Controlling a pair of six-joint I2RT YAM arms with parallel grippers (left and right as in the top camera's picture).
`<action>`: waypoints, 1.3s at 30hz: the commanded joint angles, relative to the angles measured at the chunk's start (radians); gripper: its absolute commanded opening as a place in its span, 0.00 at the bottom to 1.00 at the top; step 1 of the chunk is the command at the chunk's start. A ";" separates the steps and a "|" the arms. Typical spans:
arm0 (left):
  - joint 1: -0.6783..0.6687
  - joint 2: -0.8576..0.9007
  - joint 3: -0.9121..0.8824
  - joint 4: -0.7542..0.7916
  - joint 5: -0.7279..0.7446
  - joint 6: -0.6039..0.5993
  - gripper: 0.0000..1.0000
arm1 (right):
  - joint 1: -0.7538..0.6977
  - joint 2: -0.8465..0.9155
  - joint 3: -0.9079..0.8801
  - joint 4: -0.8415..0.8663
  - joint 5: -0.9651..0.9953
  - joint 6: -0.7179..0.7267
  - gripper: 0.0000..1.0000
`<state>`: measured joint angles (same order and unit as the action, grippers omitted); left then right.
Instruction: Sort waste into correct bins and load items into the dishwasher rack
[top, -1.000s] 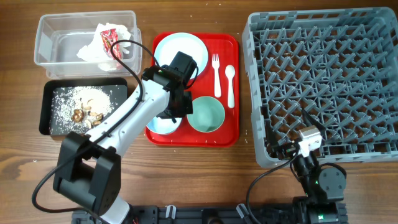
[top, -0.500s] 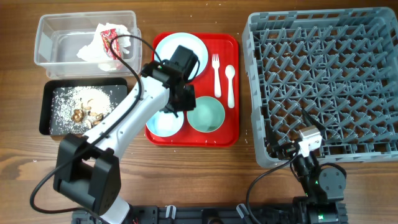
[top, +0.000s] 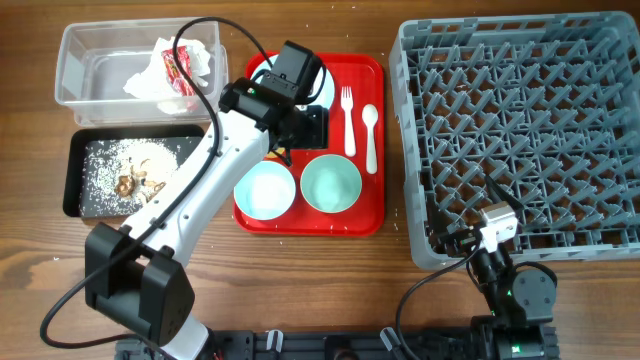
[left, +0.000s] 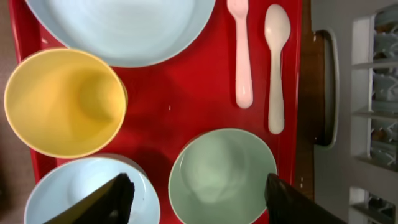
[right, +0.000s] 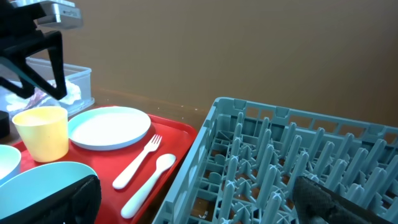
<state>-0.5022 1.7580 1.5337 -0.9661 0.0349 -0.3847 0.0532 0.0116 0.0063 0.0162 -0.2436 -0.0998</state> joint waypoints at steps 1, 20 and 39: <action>-0.006 0.009 0.023 0.040 0.009 0.042 0.76 | -0.005 -0.004 -0.001 0.005 -0.014 -0.005 1.00; -0.006 0.009 0.037 0.167 0.009 0.178 1.00 | -0.005 -0.004 -0.001 0.005 -0.014 -0.005 1.00; -0.004 0.008 0.374 -0.024 -0.003 0.303 1.00 | -0.005 -0.004 -0.001 0.005 -0.014 -0.005 1.00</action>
<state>-0.5030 1.7607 1.8687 -0.9771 0.0349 -0.1131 0.0532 0.0116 0.0063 0.0162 -0.2436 -0.0998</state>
